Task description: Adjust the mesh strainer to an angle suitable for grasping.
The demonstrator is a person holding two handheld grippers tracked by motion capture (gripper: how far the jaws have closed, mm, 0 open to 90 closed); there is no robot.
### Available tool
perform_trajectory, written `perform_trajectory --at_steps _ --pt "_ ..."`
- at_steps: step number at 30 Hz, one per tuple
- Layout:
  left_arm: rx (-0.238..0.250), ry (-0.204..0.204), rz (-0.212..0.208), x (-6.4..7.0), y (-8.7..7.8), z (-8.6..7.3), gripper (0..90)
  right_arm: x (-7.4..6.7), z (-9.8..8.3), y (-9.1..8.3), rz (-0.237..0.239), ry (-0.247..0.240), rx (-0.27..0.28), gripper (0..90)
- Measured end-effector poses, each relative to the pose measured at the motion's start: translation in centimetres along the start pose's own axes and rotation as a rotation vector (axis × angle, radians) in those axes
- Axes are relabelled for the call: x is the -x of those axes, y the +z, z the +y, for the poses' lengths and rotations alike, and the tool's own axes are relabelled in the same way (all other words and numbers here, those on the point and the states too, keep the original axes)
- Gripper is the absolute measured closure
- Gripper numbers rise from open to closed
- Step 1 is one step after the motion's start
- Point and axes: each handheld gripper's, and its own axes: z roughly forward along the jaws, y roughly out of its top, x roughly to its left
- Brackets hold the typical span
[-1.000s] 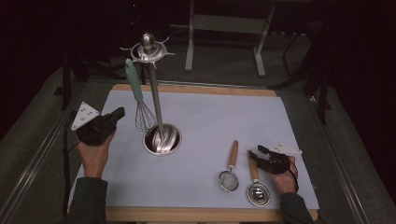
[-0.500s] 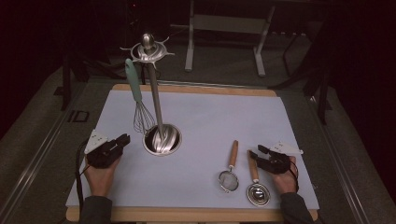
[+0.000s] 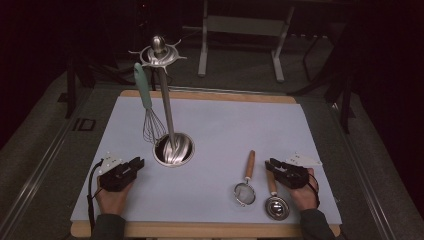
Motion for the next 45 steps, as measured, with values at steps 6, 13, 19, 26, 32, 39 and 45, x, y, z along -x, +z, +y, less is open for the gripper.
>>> perform_trajectory --at_steps 6,13,19,26,32,39,45 --pt "-0.014 0.016 0.008 0.1 0.3 -0.2 74.2 -1.7 0.5 0.5 -0.011 -0.058 -0.114 70.1" --pt "-0.019 0.025 0.008 0.3 0.4 -0.2 74.1 -2.6 0.8 2.9 -0.026 -0.108 -0.259 72.3" --pt "-0.013 0.02 0.0 0.3 0.3 -0.2 74.2 -2.8 1.8 4.3 -0.035 -0.101 -0.298 73.1" --pt "-0.009 0.016 0.004 0.3 0.3 -0.2 74.2 -2.8 2.8 4.4 -0.023 -0.043 -0.292 70.3" --pt "-0.01 0.018 0.006 0.3 0.3 -0.2 74.2 -2.9 2.8 4.1 0.024 0.038 -0.274 60.8" --pt "-0.012 0.019 0.009 0.3 0.3 -0.2 74.1 -3.2 3.1 3.7 0.052 0.08 -0.251 52.0" --pt "-0.013 0.02 0.009 0.3 0.3 -0.2 74.1 -3.3 3.4 4.0 0.133 0.146 -0.265 46.8"
